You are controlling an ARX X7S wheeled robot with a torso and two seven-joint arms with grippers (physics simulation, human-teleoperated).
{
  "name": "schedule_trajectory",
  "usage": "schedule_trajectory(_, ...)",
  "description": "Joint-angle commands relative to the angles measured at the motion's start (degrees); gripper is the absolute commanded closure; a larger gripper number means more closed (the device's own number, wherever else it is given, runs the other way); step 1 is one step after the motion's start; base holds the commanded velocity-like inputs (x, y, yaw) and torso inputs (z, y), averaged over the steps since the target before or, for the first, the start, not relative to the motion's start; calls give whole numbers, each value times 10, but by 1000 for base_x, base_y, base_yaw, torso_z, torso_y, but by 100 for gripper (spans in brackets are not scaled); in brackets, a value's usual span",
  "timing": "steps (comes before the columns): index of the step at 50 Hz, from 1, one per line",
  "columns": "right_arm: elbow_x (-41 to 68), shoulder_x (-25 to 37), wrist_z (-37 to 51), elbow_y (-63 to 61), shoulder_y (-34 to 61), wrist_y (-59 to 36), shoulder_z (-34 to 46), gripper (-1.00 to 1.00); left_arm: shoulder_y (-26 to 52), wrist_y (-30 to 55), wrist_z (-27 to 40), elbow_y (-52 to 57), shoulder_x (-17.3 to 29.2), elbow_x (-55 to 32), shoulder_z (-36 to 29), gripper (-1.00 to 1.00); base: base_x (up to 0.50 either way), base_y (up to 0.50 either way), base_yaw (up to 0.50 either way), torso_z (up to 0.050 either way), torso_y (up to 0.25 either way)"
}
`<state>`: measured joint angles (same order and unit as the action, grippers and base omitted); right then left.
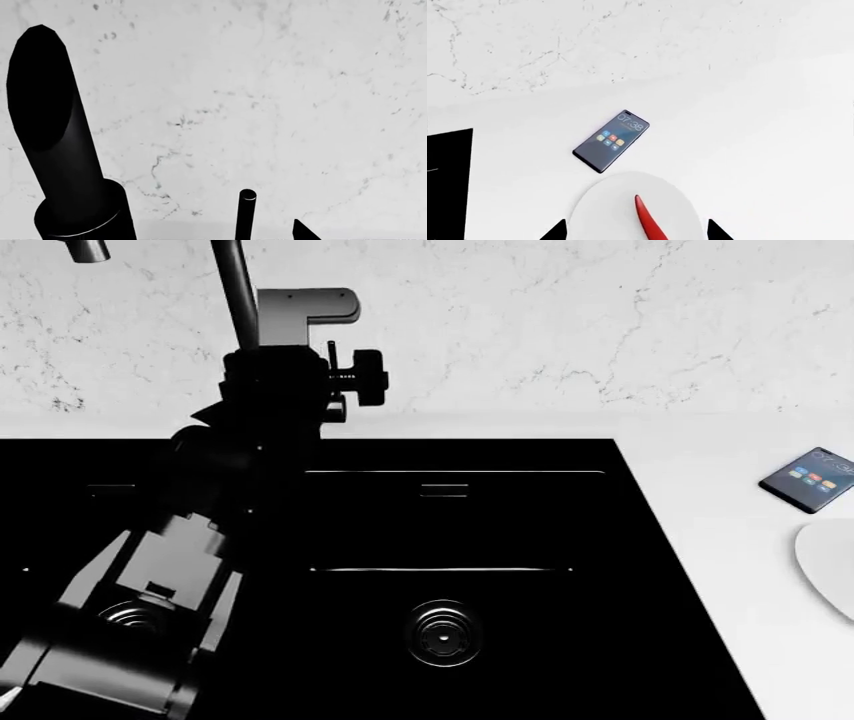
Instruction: Pick the chili pepper from the counter and place it in the sink. Then turn on the sink faucet.
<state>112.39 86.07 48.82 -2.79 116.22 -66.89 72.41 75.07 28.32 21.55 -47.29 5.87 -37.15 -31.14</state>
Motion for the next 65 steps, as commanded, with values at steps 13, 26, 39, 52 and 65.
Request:
schedule_trajectory(13,-86,1,-78,10,-80,120,30,-100,-13,7,-7,24,-8,-3,7,-100,0,0,0,0,0)
schedule_trajectory(26,-98,3,-87,9,-105,154,43,-100,-8,-3,-11,12,-9,-5,5,-100,0,0,0,0,0)
schedule_trajectory(39,-111,5,-105,13,-140,204,64,-100,-10,-6,-11,11,-9,-7,1,-100,0,0,0,0,0)
schedule_trajectory(52,-121,-7,-119,30,-168,248,79,-100,-11,-8,-12,10,-8,-9,-4,-100,0,0,0,0,0)
schedule_trajectory(65,-124,-10,-129,34,-197,289,94,-100,-8,-15,-15,0,-11,-10,-8,-100,0,0,0,0,0)
